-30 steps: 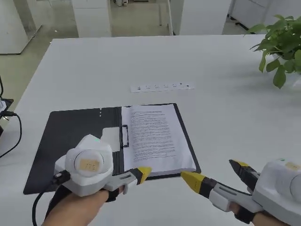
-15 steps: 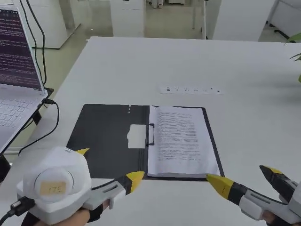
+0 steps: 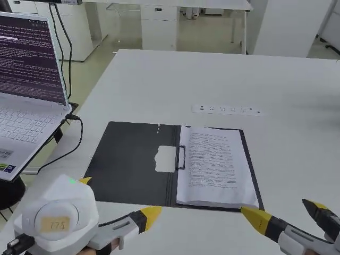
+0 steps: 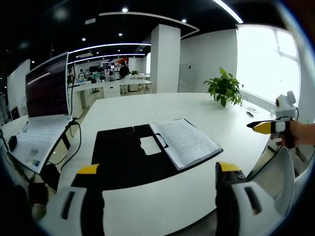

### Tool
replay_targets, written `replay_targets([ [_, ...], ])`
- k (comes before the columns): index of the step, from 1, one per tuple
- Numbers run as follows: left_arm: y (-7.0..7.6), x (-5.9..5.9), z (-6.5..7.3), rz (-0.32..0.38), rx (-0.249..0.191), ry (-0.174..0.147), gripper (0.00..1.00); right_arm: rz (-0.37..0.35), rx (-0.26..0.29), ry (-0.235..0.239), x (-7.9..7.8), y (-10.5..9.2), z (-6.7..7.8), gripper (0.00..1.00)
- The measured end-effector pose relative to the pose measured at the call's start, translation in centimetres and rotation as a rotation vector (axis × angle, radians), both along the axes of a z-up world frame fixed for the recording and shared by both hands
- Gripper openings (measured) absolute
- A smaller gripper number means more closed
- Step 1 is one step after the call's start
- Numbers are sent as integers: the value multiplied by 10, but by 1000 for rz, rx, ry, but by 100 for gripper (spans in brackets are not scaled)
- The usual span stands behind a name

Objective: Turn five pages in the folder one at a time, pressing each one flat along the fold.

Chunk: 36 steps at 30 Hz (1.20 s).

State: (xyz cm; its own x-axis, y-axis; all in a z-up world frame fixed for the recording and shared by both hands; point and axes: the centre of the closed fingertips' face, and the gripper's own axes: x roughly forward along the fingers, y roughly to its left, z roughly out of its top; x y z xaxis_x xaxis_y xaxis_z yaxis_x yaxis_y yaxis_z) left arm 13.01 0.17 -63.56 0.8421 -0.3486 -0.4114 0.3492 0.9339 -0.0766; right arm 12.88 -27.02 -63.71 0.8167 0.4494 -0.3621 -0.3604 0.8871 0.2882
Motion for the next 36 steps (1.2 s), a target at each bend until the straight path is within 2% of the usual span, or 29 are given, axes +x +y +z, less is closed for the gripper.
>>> replay_targets([
  [3, 0, 0, -3, 2, -3, 11, 99, -3, 5, -2, 0, 0, 1, 99],
  [6, -3, 0, -2, -6, -15, 4, 99, -5, 10, -2, 0, 0, 2, 99],
  [8, -3, 0, -4, -2, -14, 14, 99, -5, 10, -4, 1, 1, 2, 99],
  [11, -3, 0, -4, 0, -11, 10, 99, -3, 7, -2, 1, 2, 1, 99],
  [19, -3, -2, -9, 0, -16, 29, 99, 0, 12, 5, -2, 4, -2, 100],
  [25, -6, -2, -8, -4, -16, 27, 99, 0, 12, 9, -5, 4, -4, 99],
  [29, -10, 1, -8, -16, -20, 29, 95, -7, 16, 5, -4, 3, -3, 99],
  [32, -17, 7, -8, -44, -12, 20, 95, -12, 12, 6, -3, 1, -4, 99],
  [36, -27, 13, -10, -80, 0, 25, 94, -20, 11, 4, -3, 0, -3, 98],
])
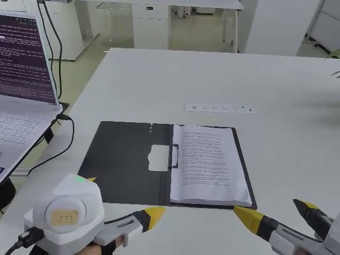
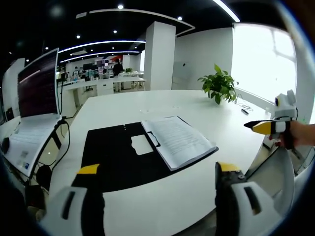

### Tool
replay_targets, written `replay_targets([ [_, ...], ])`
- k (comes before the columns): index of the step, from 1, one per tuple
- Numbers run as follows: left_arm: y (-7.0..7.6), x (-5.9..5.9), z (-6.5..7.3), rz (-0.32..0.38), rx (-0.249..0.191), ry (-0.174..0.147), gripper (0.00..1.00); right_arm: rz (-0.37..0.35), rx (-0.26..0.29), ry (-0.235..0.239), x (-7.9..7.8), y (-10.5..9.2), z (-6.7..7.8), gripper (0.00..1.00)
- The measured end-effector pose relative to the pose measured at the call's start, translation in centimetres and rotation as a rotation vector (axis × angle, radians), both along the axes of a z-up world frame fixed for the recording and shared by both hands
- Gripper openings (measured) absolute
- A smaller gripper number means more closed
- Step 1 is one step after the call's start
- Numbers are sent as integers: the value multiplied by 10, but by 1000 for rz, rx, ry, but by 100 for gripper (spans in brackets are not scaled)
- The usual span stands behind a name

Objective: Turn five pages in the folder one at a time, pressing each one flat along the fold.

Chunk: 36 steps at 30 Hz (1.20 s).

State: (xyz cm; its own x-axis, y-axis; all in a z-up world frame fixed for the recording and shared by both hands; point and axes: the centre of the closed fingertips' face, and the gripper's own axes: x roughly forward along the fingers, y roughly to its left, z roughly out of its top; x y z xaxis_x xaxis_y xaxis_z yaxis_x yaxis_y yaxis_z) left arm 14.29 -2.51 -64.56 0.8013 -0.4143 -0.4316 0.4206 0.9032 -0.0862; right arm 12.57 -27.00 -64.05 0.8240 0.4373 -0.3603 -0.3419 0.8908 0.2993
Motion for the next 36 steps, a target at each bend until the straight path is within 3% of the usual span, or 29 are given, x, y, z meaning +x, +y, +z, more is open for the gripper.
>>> replay_targets([
  [11, -23, 15, -7, -67, 9, 10, 93, -21, 8, -7, 3, -1, 1, 98],
  [17, -43, 26, -14, -130, 22, 11, 89, -29, 7, -2, 1, -1, -1, 97],
  [26, -90, 48, -33, -239, 28, 37, 85, -43, 8, 3, 1, -1, -2, 96],
  [36, -133, 73, -51, -318, 52, 33, 83, -80, 17, 7, 5, -6, -4, 93],
])
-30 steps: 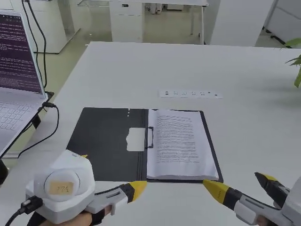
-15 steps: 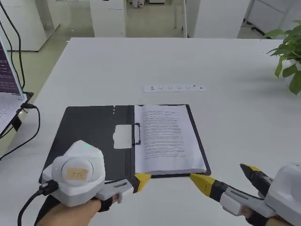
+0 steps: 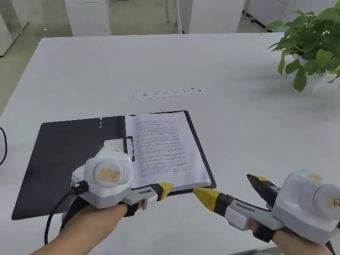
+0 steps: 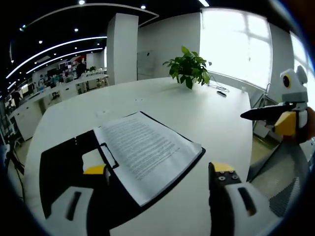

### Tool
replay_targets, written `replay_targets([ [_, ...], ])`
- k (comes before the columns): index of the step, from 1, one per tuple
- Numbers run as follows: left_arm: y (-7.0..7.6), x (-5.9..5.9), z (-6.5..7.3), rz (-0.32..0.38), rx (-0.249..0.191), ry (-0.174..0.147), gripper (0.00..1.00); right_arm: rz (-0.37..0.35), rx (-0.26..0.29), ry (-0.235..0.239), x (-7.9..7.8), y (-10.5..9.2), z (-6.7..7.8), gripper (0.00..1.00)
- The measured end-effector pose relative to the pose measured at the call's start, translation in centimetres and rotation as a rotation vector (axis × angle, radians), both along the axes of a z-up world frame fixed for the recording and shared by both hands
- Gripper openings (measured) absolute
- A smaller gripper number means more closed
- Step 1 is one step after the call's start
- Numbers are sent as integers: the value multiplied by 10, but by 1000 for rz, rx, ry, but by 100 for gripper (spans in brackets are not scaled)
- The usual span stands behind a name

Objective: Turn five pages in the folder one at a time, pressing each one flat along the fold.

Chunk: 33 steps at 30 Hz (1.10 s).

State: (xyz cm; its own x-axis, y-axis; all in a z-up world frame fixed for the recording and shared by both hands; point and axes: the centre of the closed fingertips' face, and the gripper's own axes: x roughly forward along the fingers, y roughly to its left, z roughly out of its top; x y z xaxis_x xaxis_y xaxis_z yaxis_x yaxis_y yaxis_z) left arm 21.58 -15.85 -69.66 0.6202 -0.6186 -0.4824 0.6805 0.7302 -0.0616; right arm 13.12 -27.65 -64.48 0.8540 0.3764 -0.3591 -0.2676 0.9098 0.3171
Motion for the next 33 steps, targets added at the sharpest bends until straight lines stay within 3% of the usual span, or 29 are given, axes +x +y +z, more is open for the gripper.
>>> replay_targets([
  [15, -59, 27, -35, -56, 28, 9, 80, -33, 12, 18, 11, 0, -6, 92],
  [26, -75, 45, -63, -18, 55, 41, 75, -50, 20, 35, 22, 0, -15, 91],
  [30, -76, 43, -74, -16, 83, 62, 73, -52, 25, 43, 25, 1, -18, 91],
  [32, -72, 43, -81, -19, 131, 57, 70, -54, 27, 48, 25, 1, -20, 91],
  [33, -73, 42, -84, -22, 128, 63, 68, -54, 30, 50, 25, 1, -21, 91],
])
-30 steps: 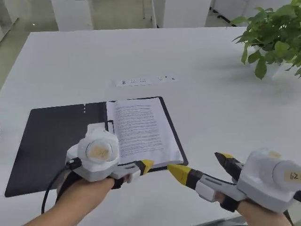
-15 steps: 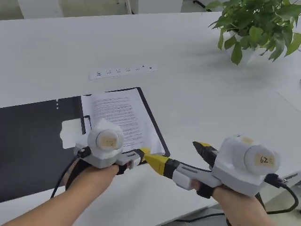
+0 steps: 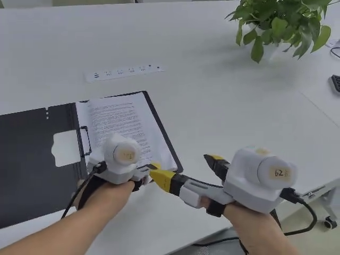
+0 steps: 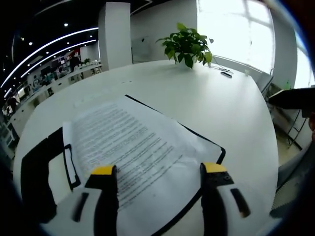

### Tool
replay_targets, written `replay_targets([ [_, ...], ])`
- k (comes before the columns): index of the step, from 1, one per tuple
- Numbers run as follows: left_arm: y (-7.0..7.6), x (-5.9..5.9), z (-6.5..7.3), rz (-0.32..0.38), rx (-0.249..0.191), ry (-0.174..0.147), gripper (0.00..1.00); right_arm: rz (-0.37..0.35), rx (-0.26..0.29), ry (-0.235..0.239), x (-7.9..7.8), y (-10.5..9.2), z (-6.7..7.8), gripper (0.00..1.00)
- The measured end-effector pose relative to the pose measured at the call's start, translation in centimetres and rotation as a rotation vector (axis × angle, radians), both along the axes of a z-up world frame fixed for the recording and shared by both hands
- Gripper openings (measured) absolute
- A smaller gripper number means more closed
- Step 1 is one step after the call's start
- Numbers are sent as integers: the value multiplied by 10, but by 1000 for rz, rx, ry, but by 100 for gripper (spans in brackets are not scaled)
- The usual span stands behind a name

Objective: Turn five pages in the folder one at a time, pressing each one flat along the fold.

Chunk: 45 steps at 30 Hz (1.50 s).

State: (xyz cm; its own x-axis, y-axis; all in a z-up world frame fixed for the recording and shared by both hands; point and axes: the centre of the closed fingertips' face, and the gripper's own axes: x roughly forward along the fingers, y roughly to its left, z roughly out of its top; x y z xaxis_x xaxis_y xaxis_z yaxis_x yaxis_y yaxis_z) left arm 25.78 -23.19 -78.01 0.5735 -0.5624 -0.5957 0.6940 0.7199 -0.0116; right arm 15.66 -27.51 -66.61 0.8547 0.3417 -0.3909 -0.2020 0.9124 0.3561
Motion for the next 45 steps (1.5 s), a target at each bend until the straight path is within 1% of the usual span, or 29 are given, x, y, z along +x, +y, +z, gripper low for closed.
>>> replay_targets([
  [1, 0, 0, -1, 1, -1, 0, 67, -1, 0, 0, 1, 0, 0, 91],
  [3, 1, 1, -1, 2, 12, -13, 65, 0, 1, 7, 2, 1, -2, 90],
  [6, 1, 2, -1, -5, 9, -18, 61, 0, 5, 13, 2, 1, -5, 90],
  [9, 0, 2, -1, -20, -2, -28, 54, -2, 6, 20, 4, 1, -8, 89],
  [10, -1, 2, -1, -30, -12, -28, 50, -2, 8, 25, 4, 2, -9, 89],
  [11, -1, 2, -1, -36, -13, -38, 49, -4, 7, 25, 4, 1, -10, 89],
  [13, -2, 0, -2, -46, -26, -39, 45, -4, 9, 35, 6, 1, -13, 88],
  [14, -1, 1, -1, -45, -29, -47, 43, -5, 10, 35, 6, 2, -14, 87],
  [16, 0, 0, 0, -51, -36, -52, 34, -6, 8, 39, 8, 2, -16, 86],
  [17, 0, 0, 1, -61, -36, -66, 30, -8, 5, 44, 9, 1, -19, 85],
  [18, -1, -1, 0, -62, -40, -62, 29, -11, 5, 46, 10, 1, -20, 84],
  [20, 1, 2, 1, -55, -34, -70, 24, -19, 7, 46, 14, 0, -21, 82],
  [23, 2, 2, 2, -64, -31, -81, 21, -28, 7, 50, 20, 0, -25, 78],
  [25, 3, 3, 2, -65, -34, -79, 18, -29, -1, 55, 24, 1, -29, 76],
  [26, 2, 3, 2, -76, -19, -93, 17, -27, -8, 58, 26, 1, -31, 74],
  [28, 2, 3, 2, -66, -26, -90, 16, -22, -26, 64, 31, 2, -36, 71],
  [29, 4, 5, 2, -54, -22, -92, 13, -24, -27, 65, 33, 2, -38, 69],
  [30, 10, 9, 1, -31, 0, -99, 6, -23, -29, 66, 34, 2, -40, 68],
  [31, 10, 11, 0, -43, -10, -96, 5, -23, -32, 75, 37, 2, -43, 67],
  [32, 9, 10, 0, -55, -5, -98, 4, -23, -33, 77, 37, 2, -44, 66],
  [33, 9, 10, 0, -75, 9, -113, 4, -25, -30, 71, 40, 3, -45, 66],
  [34, 8, 9, 0, -71, 7, -109, 4, -27, -28, 71, 41, 3, -46, 65],
  [35, 8, 10, 0, -66, 4, -105, 4, -27, -29, 81, 42, 3, -49, 64],
  [38, 8, 10, -1, -55, 2, -104, 3, -32, -40, 93, 48, 3, -56, 59],
  [40, 8, 11, -1, -52, 0, -103, 3, -41, -27, 103, 51, 4, -60, 55],
  [43, 8, 11, -1, -50, -4, -99, 3, -59, -24, 117, 58, 2, -67, 50],
  [44, 8, 10, -2, -50, -5, -101, 3, -68, -10, 138, 59, 1, -72, 49],
  [45, 8, 11, -2, -50, -4, -102, 3, -72, -7, 142, 61, 1, -73, 47],
])
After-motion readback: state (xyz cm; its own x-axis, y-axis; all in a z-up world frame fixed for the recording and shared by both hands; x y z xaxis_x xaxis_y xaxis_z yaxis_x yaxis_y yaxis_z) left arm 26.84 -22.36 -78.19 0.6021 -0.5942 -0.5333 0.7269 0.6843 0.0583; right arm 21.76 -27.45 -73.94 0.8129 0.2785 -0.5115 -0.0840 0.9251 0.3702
